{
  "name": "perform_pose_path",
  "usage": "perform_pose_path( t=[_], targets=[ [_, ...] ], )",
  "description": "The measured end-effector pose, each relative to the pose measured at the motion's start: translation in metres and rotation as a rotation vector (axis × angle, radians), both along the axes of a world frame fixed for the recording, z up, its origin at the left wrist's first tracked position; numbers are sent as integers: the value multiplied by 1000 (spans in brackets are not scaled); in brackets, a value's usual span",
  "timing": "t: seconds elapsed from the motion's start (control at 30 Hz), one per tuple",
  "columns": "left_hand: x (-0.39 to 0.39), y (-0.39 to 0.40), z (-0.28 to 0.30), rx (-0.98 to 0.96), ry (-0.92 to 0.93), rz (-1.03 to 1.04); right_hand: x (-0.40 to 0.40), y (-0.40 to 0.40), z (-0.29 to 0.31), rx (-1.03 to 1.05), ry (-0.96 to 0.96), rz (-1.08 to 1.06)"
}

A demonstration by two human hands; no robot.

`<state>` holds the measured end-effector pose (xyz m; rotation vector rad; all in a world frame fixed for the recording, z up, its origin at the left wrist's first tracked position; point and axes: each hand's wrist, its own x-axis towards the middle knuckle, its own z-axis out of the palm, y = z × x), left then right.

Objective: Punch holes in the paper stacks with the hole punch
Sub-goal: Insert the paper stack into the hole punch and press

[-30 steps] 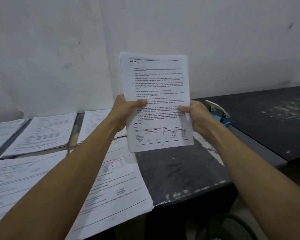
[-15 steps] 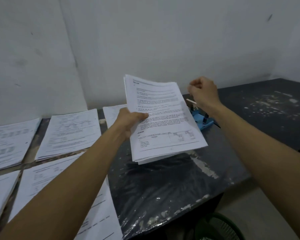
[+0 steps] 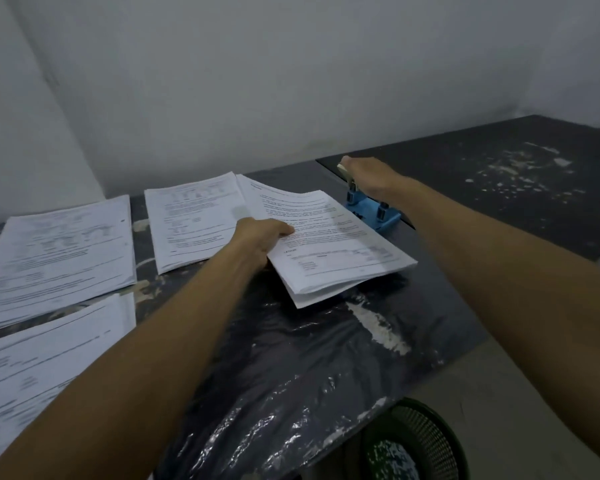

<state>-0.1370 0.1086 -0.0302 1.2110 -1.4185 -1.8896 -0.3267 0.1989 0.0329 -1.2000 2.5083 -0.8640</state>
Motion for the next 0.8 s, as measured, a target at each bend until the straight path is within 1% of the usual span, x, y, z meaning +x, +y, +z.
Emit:
perform_pose_path(
  t=[0.23,0.4,0.53,0.8],
  targets=[
    [-22,5,5,-7,21,62,-3,5,2,14,-130,10],
    [-33,15,4,10,63,101,-3,4,1,47,-126,20],
    [-40,21,-1,29,80,129,-5,3,2,76,-162,18],
    [-49,32,-22,5,84,215,-11,3,1,96,-173,15]
  ],
)
